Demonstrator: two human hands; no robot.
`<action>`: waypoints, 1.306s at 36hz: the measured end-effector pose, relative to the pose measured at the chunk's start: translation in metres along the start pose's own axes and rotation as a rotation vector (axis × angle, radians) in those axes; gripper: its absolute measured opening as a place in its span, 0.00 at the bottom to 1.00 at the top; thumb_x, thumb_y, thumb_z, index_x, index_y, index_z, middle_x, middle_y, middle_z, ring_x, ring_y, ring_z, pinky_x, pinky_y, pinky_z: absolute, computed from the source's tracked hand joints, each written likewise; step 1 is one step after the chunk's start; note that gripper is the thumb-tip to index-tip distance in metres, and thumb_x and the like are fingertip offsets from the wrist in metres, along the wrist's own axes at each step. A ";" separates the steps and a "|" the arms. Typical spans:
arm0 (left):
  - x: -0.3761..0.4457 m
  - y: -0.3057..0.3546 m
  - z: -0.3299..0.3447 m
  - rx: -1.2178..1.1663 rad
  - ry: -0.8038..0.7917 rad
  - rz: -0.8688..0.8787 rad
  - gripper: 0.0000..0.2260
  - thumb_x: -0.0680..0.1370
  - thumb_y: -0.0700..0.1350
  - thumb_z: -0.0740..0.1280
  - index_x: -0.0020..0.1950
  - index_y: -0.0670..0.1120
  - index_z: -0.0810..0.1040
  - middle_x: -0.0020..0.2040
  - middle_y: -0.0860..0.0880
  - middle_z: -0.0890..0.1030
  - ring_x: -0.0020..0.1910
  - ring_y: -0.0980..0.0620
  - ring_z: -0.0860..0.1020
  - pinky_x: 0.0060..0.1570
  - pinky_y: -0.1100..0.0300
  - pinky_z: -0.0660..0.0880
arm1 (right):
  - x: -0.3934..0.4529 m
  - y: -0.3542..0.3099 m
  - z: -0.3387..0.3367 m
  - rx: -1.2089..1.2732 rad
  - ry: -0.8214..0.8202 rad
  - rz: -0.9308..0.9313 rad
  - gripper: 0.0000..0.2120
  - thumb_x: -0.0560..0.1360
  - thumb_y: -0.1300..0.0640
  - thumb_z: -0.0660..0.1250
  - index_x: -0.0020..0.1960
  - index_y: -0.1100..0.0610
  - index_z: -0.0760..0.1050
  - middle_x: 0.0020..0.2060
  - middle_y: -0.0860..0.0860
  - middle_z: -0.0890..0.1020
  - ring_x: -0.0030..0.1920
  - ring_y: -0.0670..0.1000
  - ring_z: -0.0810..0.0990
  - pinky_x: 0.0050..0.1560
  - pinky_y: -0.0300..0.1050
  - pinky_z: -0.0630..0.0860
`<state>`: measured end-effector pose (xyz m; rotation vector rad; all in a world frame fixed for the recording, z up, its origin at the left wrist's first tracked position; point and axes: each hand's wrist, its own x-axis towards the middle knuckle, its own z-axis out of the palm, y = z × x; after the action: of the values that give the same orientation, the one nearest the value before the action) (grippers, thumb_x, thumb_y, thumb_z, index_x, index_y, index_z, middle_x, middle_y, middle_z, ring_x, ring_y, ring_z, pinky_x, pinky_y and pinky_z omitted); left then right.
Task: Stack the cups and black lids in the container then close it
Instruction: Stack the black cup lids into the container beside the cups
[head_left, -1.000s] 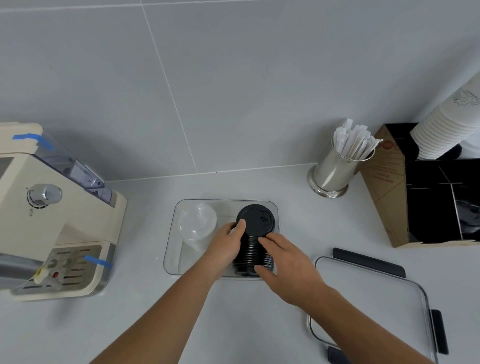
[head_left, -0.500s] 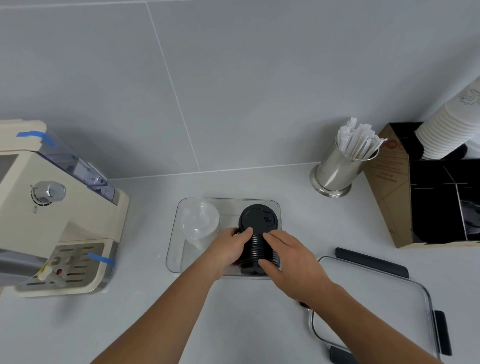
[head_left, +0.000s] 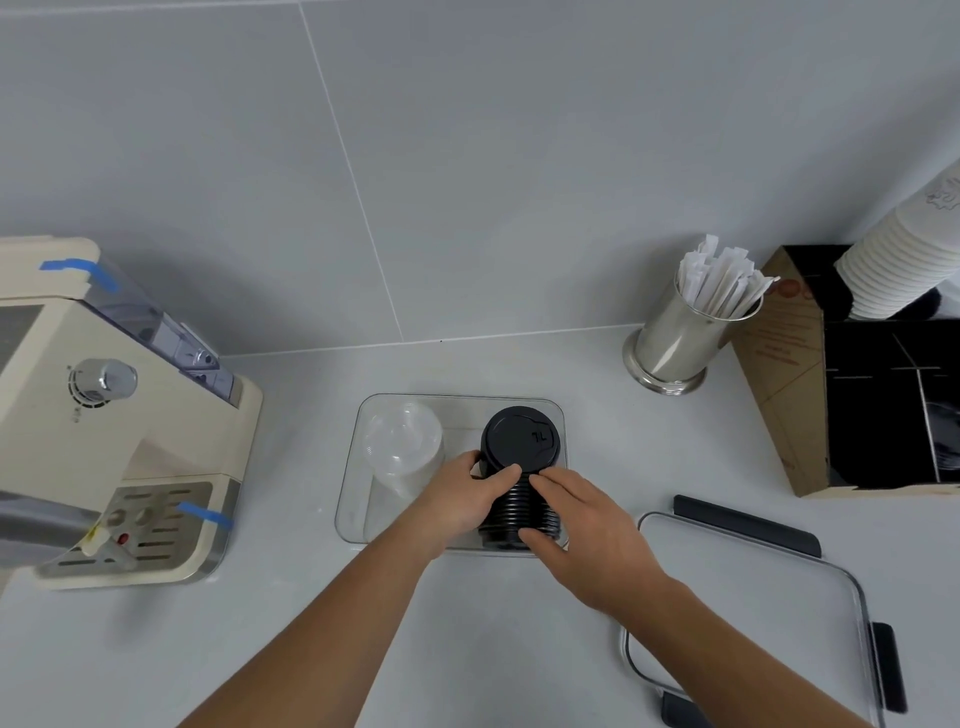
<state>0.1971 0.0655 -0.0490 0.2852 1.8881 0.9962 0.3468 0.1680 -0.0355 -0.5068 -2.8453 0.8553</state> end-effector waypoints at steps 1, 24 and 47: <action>0.000 0.000 0.001 0.006 0.009 0.012 0.17 0.74 0.60 0.69 0.59 0.58 0.71 0.51 0.53 0.82 0.49 0.55 0.82 0.52 0.58 0.79 | 0.000 0.000 0.000 -0.001 0.002 -0.002 0.23 0.69 0.52 0.73 0.62 0.60 0.76 0.56 0.53 0.81 0.52 0.55 0.80 0.55 0.44 0.75; 0.008 0.008 0.005 -0.040 0.109 0.002 0.27 0.72 0.58 0.71 0.69 0.51 0.72 0.55 0.51 0.82 0.53 0.53 0.81 0.57 0.55 0.77 | -0.004 0.010 0.000 0.089 0.027 0.060 0.25 0.71 0.54 0.74 0.66 0.57 0.75 0.63 0.48 0.77 0.66 0.46 0.70 0.66 0.24 0.53; -0.010 0.008 -0.007 0.098 0.134 0.013 0.29 0.77 0.58 0.64 0.76 0.49 0.66 0.65 0.49 0.78 0.57 0.54 0.75 0.59 0.59 0.70 | -0.006 0.021 0.002 0.199 0.046 0.123 0.24 0.73 0.53 0.71 0.69 0.52 0.72 0.67 0.40 0.69 0.67 0.38 0.66 0.67 0.33 0.61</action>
<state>0.1946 0.0608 -0.0352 0.2940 2.0629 0.9535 0.3582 0.1810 -0.0491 -0.6702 -2.6721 1.1186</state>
